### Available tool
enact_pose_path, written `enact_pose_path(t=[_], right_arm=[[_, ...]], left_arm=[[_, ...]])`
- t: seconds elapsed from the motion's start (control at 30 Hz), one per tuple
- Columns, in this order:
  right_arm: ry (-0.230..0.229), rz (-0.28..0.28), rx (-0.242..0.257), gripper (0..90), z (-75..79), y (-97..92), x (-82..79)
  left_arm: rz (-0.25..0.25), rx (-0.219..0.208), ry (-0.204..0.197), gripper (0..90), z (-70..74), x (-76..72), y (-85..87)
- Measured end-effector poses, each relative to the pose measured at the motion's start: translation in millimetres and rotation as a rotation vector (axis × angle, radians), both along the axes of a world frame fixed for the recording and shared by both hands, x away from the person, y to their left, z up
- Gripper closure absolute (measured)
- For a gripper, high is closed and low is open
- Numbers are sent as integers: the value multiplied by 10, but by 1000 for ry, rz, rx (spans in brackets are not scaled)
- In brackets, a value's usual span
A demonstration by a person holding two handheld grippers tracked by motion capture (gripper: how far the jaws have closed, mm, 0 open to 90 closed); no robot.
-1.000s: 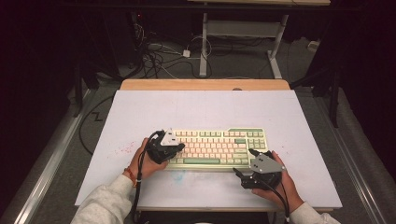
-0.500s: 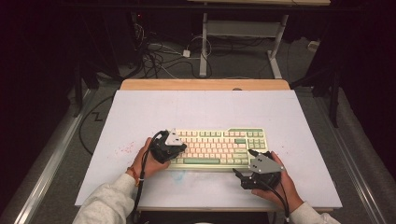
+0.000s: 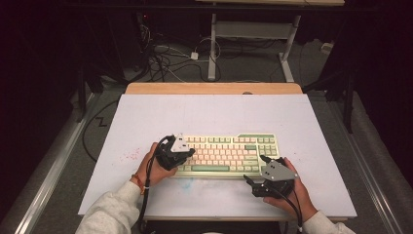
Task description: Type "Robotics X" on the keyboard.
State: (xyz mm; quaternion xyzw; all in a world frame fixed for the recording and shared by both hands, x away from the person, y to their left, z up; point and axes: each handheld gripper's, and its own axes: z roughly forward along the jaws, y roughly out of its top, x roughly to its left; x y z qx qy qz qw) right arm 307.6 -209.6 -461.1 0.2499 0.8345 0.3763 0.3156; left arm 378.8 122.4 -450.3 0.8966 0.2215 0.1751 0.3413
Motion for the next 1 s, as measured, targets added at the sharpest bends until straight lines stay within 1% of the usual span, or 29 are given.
enact_pose_path(t=[0.2, 0.33, 0.53, 0.63, 0.87, 1.0], right_arm=[[-2, 4, 5, 185, 7, -1, -3], [-1, 6, 4, 184, 5, 2, -3], [-1, 6, 5, 184, 5, -4, -4], [-1, 5, 4, 184, 5, -1, -7], [-2, 9, 4, 184, 9, -1, -12], [0, 9, 2, 184, 9, -1, -11]], left_arm=[[-12, 1, -9, 878, 32, -26, -22], [-21, -9, -13, 878, 61, -45, -44], [-52, -10, -21, 878, 79, -86, -112], [-70, 3, -32, 878, 84, -118, -165], [-102, 2, -24, 878, 74, -157, -260], [-126, 16, -20, 878, 57, -182, -314]])
